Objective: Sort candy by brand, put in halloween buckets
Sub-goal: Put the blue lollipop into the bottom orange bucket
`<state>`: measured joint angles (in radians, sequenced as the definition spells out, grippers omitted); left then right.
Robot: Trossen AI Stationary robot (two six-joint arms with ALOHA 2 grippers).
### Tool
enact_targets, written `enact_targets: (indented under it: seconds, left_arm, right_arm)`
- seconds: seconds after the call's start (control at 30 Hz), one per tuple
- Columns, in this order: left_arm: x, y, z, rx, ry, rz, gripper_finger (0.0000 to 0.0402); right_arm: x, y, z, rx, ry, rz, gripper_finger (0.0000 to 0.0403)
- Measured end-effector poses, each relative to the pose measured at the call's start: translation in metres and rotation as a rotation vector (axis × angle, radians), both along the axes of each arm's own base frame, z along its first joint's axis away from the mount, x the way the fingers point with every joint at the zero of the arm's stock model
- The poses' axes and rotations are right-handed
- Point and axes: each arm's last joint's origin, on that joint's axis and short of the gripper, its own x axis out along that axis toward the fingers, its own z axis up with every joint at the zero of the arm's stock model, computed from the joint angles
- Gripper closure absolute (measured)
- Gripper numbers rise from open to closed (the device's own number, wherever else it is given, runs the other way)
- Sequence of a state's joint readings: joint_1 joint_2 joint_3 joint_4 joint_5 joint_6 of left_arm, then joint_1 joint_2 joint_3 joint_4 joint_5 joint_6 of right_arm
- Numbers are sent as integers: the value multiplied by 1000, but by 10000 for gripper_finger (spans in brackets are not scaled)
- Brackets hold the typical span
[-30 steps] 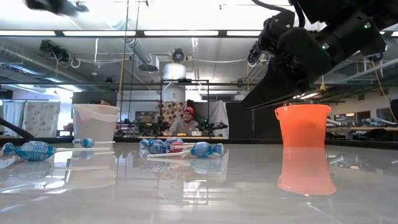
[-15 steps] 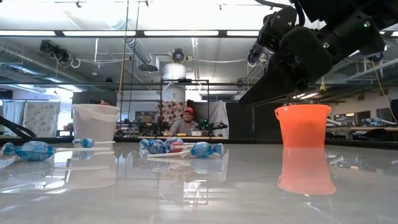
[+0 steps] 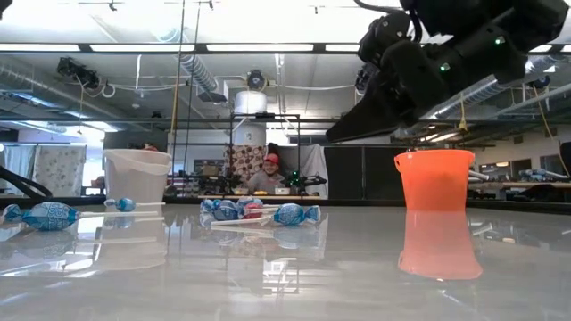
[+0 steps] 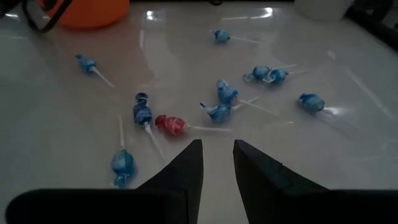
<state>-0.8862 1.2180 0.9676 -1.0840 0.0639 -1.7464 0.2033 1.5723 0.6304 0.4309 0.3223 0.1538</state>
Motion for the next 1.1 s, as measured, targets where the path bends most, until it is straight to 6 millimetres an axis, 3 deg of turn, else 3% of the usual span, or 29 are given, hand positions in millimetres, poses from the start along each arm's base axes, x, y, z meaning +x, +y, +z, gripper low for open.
enact_targets:
  seconds: [0.17,0.5,0.6,0.7,0.83,1.0,1.1]
  left_arm:
    - [0,7,5,104,-40,30,255]
    - [1,16,61,133,-95,57,255]
    - [4,20,71,223,-218,82,255]
    - [10,29,74,466,-431,67,255]
    - [20,42,70,683,-562,124,254]
    - [30,61,42,792,-464,181,254]
    - [35,69,18,823,-386,104,254]
  right_arm:
    - [2,-10,0,29,1,5,300]
    - [3,-13,0,88,4,29,300]
    - [3,-12,0,98,6,46,300]
    - [3,-11,0,131,7,58,300]
    - [3,-10,-1,172,9,72,300]
    - [3,-10,-1,193,8,60,300]
    - [2,-10,-1,230,6,33,300]
